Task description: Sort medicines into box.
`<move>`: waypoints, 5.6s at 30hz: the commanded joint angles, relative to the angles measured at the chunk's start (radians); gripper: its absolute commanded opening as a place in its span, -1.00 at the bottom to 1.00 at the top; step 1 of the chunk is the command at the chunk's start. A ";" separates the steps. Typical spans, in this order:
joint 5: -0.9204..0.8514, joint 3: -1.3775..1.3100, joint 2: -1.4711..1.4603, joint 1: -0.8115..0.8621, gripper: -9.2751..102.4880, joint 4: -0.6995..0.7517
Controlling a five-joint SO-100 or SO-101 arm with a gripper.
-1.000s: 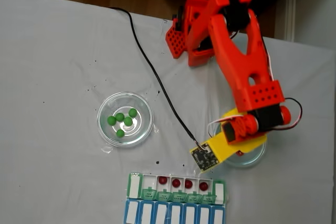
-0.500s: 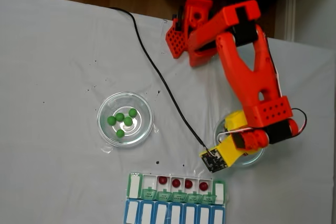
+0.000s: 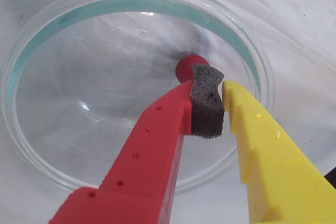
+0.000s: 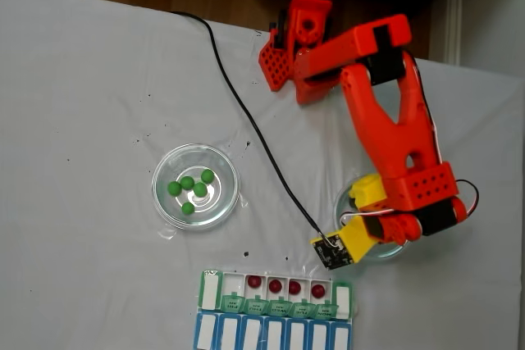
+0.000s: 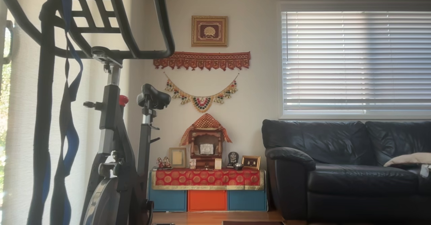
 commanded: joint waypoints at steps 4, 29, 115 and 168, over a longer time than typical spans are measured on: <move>0.006 -0.072 0.031 -0.026 -0.81 0.002; 0.028 0.052 0.087 -0.046 -0.62 -0.089; 0.029 0.130 -0.018 -0.060 -0.43 -0.193; 0.057 0.247 0.385 0.023 -0.80 -0.301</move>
